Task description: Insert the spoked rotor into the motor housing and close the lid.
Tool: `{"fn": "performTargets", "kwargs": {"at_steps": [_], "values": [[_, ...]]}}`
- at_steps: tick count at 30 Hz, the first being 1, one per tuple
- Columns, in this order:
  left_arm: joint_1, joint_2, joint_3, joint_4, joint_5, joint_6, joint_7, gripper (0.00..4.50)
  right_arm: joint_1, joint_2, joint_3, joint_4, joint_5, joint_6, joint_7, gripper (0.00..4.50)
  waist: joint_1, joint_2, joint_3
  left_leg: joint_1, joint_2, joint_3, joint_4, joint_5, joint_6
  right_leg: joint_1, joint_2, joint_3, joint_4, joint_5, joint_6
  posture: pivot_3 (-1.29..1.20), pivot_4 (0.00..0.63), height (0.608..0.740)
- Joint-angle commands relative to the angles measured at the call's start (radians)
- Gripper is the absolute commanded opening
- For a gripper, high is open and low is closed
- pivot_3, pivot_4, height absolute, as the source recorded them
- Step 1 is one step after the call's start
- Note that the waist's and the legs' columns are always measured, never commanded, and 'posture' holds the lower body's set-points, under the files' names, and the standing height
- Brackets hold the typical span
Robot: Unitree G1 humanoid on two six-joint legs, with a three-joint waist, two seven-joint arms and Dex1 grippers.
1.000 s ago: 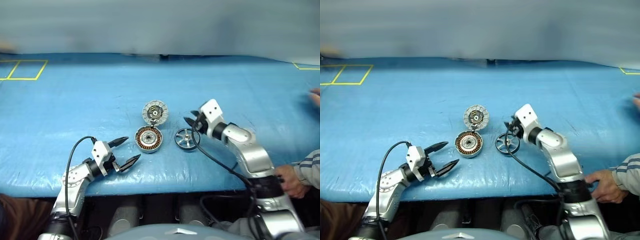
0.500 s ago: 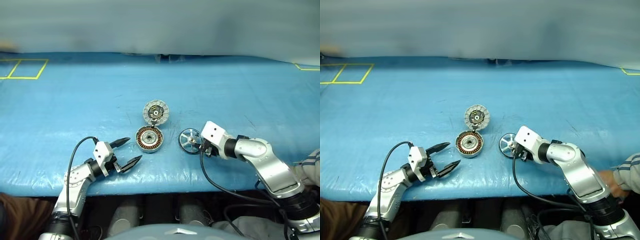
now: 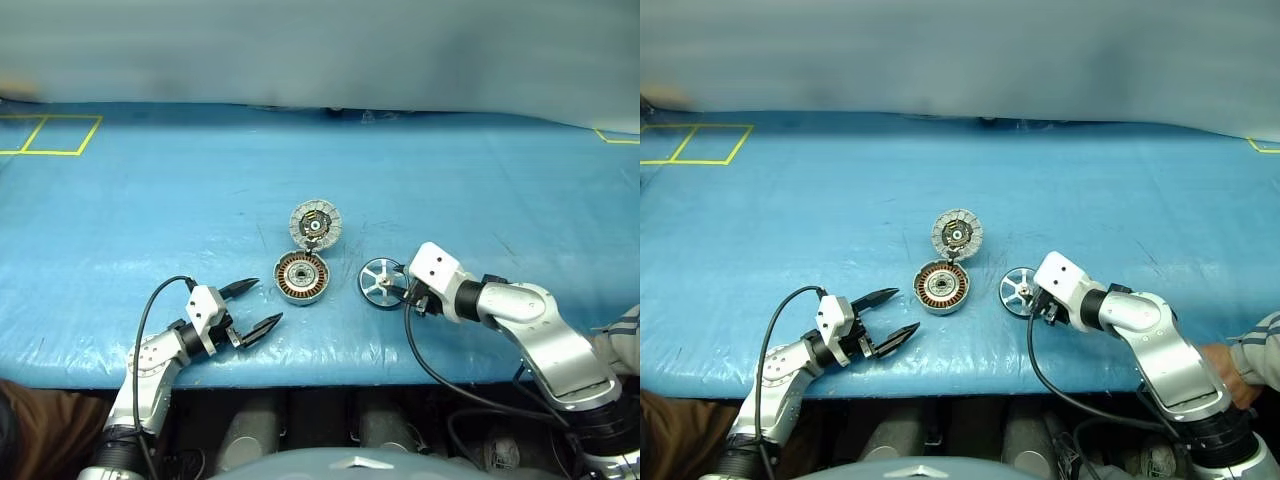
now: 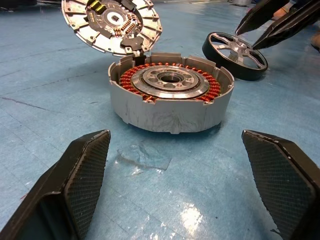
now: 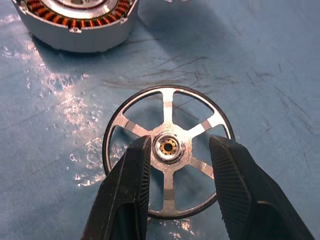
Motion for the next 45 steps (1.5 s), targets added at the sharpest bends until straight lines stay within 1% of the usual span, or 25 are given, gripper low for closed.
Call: {"fn": "performTargets", "kwargs": {"at_steps": [1, 8, 26, 29, 31, 33, 36, 40, 45], "values": [[-0.003, 0.003, -0.002, -0.009, 0.005, -0.019, -0.008, 4.5, 0.016, -0.002, -0.046, -0.036, 0.024, 0.0, -0.005, 1.89, 0.0, 0.0, 0.0, 0.0, 0.0, 0.0, 0.0, 0.0, 0.0, 0.0, 0.0, 0.0, 0.0, 0.0, 0.0, 0.0, 0.15, 0.74], [-0.006, 0.002, -0.004, -0.008, 0.008, -0.022, -0.005, 4.5, 0.049, -0.015, -0.033, -0.001, 0.011, -0.004, -0.01, 1.89, 0.0, 0.0, 0.0, 0.0, 0.0, 0.0, 0.001, 0.0, 0.0, 0.0, 0.0, 0.0, 0.0, 0.0, 0.0, 0.0, 0.15, 0.74], [-0.007, 0.004, -0.004, -0.007, 0.009, -0.024, 0.0, 4.5, 0.05, 0.006, 0.015, 0.087, -0.014, 0.005, -0.024, 1.89, 0.0, 0.0, 0.0, 0.0, 0.0, 0.0, 0.002, 0.002, 0.003, 0.001, 0.001, 0.0, 0.0, 0.001, 0.0, 0.0, 0.15, 0.74], [-0.006, 0.004, -0.003, -0.008, 0.008, -0.024, -0.002, 4.5, 0.056, 0.012, 0.019, 0.086, -0.01, 0.009, -0.028, 1.3, 0.0, 0.0, 0.0, 0.0, 0.0, 0.0, 0.002, 0.002, 0.003, 0.001, 0.001, 0.0, 0.001, 0.001, 0.001, 0.0, 0.15, 0.74], [-0.006, 0.004, -0.001, -0.008, 0.003, -0.025, -0.006, 4.5, 0.06, 0.017, 0.02, 0.086, -0.009, 0.01, -0.031, 0.6, 0.0, 0.0, 0.0, 0.0, 0.0, 0.0, 0.002, 0.002, 0.003, 0.001, 0.001, 0.0, 0.001, 0.001, 0.001, 0.0, 0.15, 0.74], [-0.007, 0.004, 0.002, -0.006, -0.003, -0.037, -0.013, 4.5, 0.064, 0.027, 0.017, 0.087, -0.01, 0.005, -0.04, 0.01, 0.0, 0.0, 0.0, 0.0, 0.0, 0.0, 0.002, 0.002, 0.003, 0.001, 0.001, 0.0, 0.001, 0.001, 0.001, 0.0, 0.15, 0.74], [-0.008, 0.002, 0.008, -0.004, -0.012, -0.055, -0.023, 4.5, 0.071, 0.044, -0.003, 0.072, 0.007, -0.003, -0.047, 0.01, 0.0, -0.001, -0.001, 0.0, 0.0, 0.0, 0.002, 0.002, 0.003, 0.001, 0.001, 0.0, 0.001, 0.001, 0.001, 0.0, 0.15, 0.74], [-0.012, -0.004, 0.022, 0.005, -0.023, -0.115, -0.036, 4.5, 0.077, 0.105, -0.063, 0.027, 0.095, -0.022, -0.036, 0.01, 0.0, 0.0, -0.001, 0.0, 0.0, 0.0, 0.002, 0.002, 0.003, 0.001, 0.001, 0.0, 0.001, 0.001, 0.001, 0.0, 0.15, 0.74], [-0.019, -0.005, 0.027, 0.016, -0.037, -0.143, -0.053, 4.5, 0.055, 0.161, -0.068, 0.008, 0.162, -0.064, -0.018, 0.01, -0.001, 0.0, -0.001, 0.0, 0.0, 0.0, 0.002, 0.002, 0.004, 0.001, 0.001, 0.0, 0.001, 0.001, 0.001, 0.0, 0.15, 0.74]]}}
